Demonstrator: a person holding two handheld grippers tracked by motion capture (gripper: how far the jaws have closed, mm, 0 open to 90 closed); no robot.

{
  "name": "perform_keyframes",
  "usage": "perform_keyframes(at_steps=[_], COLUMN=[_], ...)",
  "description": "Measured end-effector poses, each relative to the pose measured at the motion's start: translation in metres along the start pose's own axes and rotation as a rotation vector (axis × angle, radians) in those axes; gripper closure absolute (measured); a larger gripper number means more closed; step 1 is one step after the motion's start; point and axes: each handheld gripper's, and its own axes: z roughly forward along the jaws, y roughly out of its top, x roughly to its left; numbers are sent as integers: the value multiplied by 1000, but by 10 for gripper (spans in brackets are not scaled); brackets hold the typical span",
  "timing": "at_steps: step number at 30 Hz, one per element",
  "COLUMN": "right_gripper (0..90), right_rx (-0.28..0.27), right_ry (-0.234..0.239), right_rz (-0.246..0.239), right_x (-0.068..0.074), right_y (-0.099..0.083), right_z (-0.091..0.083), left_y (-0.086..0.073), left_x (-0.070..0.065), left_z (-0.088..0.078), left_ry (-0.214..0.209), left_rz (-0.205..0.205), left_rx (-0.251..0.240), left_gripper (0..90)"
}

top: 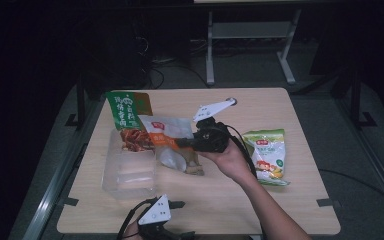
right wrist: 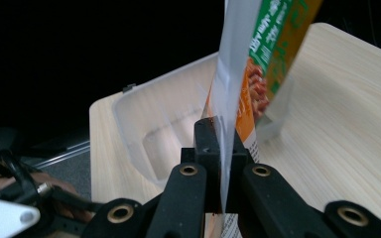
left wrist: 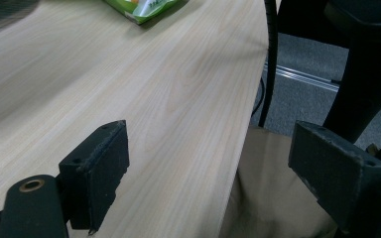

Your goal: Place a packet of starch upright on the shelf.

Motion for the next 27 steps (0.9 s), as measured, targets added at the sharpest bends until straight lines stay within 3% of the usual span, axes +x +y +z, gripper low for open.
perform_keyframes(at_steps=[11,27], right_gripper=[900,900], right_rx=[-8,-8], right_ry=[51,111], right_rz=[-13,-21], right_x=[5,6], right_y=[20,41], right_z=[28,82], left_y=[0,0], left_x=[-1,1], left_z=[1,-1], left_ry=[-3,0], left_rz=[-15,4], left_rx=[-9,0], left_gripper=[157,157])
